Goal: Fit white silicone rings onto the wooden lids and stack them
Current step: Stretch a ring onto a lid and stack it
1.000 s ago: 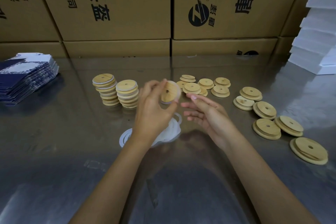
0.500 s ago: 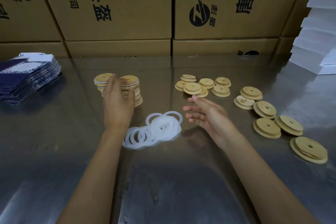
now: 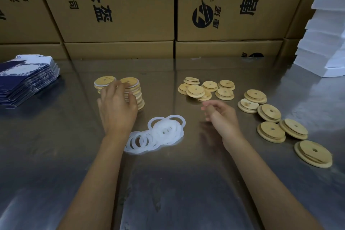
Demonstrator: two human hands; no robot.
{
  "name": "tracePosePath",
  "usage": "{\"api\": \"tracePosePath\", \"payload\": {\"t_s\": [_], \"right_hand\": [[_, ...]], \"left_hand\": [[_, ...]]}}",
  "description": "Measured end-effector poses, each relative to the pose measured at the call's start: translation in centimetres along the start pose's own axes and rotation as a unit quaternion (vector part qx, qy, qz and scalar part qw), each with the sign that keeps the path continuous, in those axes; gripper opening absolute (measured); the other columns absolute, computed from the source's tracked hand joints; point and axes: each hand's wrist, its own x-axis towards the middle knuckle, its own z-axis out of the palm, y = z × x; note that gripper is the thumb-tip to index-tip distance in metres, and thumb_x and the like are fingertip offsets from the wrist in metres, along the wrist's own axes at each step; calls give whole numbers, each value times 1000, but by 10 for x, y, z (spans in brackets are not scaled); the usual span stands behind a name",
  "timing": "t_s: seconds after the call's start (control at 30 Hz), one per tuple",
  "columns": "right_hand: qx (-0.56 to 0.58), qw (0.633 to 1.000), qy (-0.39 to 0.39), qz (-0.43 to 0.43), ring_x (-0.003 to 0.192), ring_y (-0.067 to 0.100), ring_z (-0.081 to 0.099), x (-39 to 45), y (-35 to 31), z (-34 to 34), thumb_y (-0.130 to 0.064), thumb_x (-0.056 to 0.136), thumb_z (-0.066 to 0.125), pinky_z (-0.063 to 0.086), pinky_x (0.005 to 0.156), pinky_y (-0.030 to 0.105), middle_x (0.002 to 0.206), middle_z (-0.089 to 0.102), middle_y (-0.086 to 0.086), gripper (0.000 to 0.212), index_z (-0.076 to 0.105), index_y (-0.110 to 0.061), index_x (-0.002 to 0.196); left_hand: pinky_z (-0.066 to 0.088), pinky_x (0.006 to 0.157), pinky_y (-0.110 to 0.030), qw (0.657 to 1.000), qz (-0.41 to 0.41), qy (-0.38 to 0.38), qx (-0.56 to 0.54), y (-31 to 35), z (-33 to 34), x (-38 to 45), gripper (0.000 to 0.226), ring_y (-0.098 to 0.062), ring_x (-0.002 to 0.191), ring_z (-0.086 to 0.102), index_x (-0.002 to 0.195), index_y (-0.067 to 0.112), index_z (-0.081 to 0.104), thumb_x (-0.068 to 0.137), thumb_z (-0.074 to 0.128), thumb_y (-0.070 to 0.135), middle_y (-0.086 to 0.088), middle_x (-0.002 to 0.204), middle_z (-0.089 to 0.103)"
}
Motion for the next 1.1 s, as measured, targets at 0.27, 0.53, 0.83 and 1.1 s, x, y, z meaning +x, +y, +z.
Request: {"api": "tracePosePath", "payload": {"t_s": [0.27, 0.53, 0.83, 1.1], "right_hand": [[-437, 881, -89, -159, 153, 14, 15, 13, 22, -2, -22, 100, 42, 17, 119, 41, 168, 17, -5, 61, 24, -25, 158], [-536, 832, -77, -123, 137, 20, 31, 24, 20, 8, -36, 100, 26, 24, 104, 39, 157, 36, -4, 66, 2, -31, 162], [-582, 799, -26, -146, 126, 26, 36, 43, 20, 20, -43, 103, 29, 29, 100, 41, 137, 43, 4, 60, 12, -36, 160], [-524, 823, 26, -217, 118, 29, 46, 34, 22, 21, -36, 100, 44, 34, 90, 41, 128, 50, 7, 27, 52, -19, 119]], "left_hand": [[39, 96, -42, 984, 159, -60, -52, 42, 9, -26, 29, -29, 114, 47, 114, 9, 65, 87, 57, 7, -9, 125, 55], [41, 93, -43, 954, 233, -188, -14, 53, 26, -43, 30, -25, 118, 46, 119, 13, 63, 91, 54, 16, -3, 128, 53], [42, 93, -39, 961, 215, -173, -28, 42, 29, -38, 30, -22, 111, 48, 119, 15, 64, 91, 54, 16, 0, 124, 55], [39, 97, -35, 960, 168, -215, -64, 42, 29, -39, 33, -21, 114, 47, 125, 19, 63, 94, 53, 20, 1, 125, 57]]}}
